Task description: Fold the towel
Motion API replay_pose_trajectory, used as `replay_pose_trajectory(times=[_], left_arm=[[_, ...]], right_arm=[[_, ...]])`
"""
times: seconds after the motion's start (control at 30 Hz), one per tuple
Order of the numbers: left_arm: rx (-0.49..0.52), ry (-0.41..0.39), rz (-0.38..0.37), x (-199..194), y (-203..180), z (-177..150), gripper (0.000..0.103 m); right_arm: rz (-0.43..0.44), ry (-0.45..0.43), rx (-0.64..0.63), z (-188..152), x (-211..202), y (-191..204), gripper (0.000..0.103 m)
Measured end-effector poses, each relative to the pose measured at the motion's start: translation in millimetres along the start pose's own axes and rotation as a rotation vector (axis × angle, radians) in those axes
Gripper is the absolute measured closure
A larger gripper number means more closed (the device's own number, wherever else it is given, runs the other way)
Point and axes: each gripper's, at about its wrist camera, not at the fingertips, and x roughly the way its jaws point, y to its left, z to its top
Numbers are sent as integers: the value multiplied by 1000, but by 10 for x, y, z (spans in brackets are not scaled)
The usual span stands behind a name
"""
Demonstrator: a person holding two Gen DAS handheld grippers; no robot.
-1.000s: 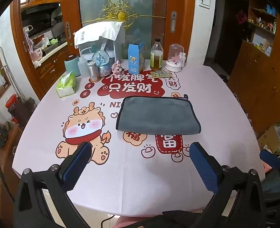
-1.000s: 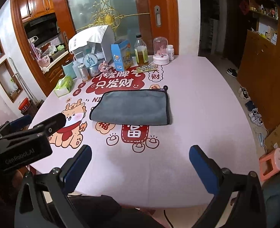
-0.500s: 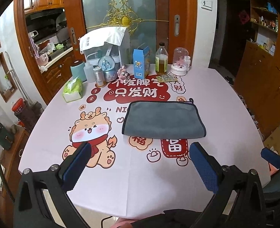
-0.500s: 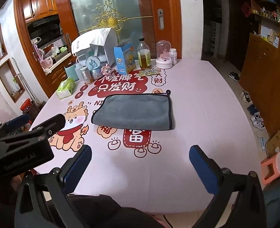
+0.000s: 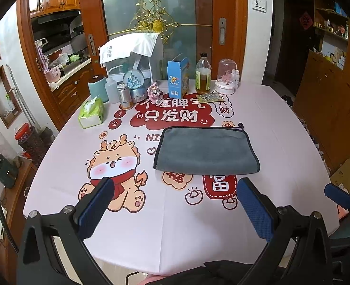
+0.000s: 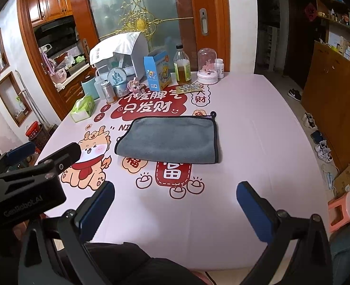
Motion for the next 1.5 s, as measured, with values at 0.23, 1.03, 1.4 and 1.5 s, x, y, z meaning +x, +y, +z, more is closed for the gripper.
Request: replay_pose_trajectory(times=[0.23, 1.03, 1.4, 1.5], left_arm=[[-1, 1, 0, 0, -1, 1, 1], [5, 1, -1, 18, -37, 19, 1], [19, 2, -3, 29, -179, 26, 1], [19, 4, -3, 30, -187, 25, 1]], right_arm=[[-1, 4, -1, 3, 30, -11, 0], [-2, 9, 3, 7, 60, -55, 0], [-2, 10, 5, 2, 74, -86, 0], [-1, 11, 5, 4, 76, -90, 0]])
